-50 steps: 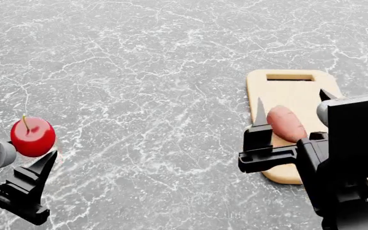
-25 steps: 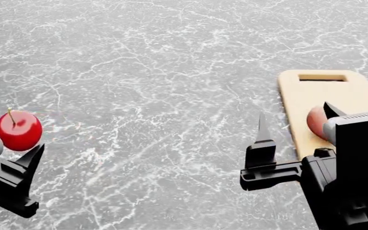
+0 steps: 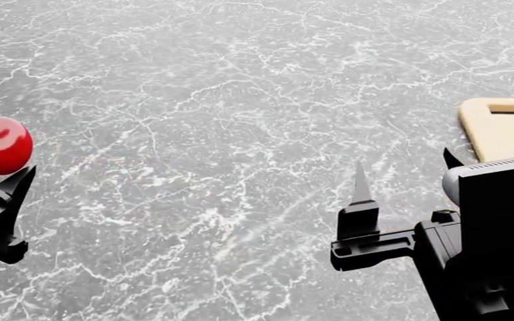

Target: Place the cherry and the sweet potato on separate cutting boards.

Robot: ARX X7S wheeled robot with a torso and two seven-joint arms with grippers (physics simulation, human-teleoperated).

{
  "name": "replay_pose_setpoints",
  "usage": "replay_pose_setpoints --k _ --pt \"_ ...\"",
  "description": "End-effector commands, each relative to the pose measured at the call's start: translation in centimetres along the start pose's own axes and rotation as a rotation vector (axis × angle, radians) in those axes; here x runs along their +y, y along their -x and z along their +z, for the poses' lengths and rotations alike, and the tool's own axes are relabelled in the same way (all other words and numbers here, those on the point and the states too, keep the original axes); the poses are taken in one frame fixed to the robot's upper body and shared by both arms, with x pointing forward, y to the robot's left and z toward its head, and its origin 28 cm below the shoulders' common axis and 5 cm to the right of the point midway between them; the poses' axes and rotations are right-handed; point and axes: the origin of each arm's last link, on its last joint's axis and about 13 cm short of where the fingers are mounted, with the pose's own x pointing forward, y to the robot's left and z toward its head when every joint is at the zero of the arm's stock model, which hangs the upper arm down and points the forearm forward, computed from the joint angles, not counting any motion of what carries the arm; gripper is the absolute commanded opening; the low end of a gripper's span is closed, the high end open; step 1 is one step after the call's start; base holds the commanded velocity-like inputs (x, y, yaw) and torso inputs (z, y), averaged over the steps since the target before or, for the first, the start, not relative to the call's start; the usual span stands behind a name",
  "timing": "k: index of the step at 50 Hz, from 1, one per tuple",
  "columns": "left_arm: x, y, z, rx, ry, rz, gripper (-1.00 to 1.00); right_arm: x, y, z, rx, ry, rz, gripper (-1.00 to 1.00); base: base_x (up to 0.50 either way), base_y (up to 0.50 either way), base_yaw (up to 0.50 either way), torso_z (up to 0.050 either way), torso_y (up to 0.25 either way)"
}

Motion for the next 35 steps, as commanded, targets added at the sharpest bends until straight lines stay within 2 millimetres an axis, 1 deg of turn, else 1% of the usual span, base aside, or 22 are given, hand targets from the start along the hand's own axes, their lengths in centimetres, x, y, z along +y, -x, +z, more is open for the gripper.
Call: replay_pose_setpoints --k 1,7,15,19,21,22,23,29,35 --pt "0.7 0.0 0.9 -0.039 0.046 -0.015 -1.00 0.0 -0.2 0.0 -0.013 -0.013 0.010 1.00 0.00 0.34 0.00 0.000 0.000" --pt "1.0 0.0 0.4 -0.033 0.061 -0.002 -1.00 -0.1 -0.1 0.2 -0.015 -0.011 0.007 1.00 0.00 0.34 0.00 0.000 0.000" --pt "1.2 0.2 0.6 -0.034 0.062 0.007 -1.00 0.1 -0.2 -0.1 -0.010 -0.010 0.014 1.00 0.00 0.34 0.00 0.000 0.000" --pt "1.2 0.2 0.3 -0.027 0.060 0.008 -1.00 0.2 -0.2 -0.2 -0.008 -0.012 0.018 1.00 0.00 0.34 0.00 0.000 0.000" --pt "1.4 0.1 0.1 -0.023 0.067 0.018 -1.00 0.2 -0.1 -0.2 -0.008 -0.013 0.018 1.00 0.00 0.34 0.00 0.000 0.000" --pt "1.2 -0.2 0.1 -0.020 0.068 0.019 -1.00 0.2 -0.1 -0.2 -0.007 -0.013 0.018 1.00 0.00 0.34 0.00 0.000 0.000" --pt "1.4 0.0 0.2 -0.020 0.067 0.019 -1.00 0.2 -0.1 -0.2 -0.006 -0.013 0.018 1.00 0.00 0.34 0.00 0.000 0.000" --pt "1.3 -0.6 1.1 -0.014 0.051 0.029 -1.00 0.1 0.0 -0.3 -0.002 -0.016 0.016 1.00 0.00 0.34 0.00 0.000 0.000" --pt "1.4 -0.5 0.9 -0.008 0.050 0.034 -1.00 0.2 -0.1 -0.6 0.002 -0.019 0.023 1.00 0.00 0.34 0.00 0.000 0.000"
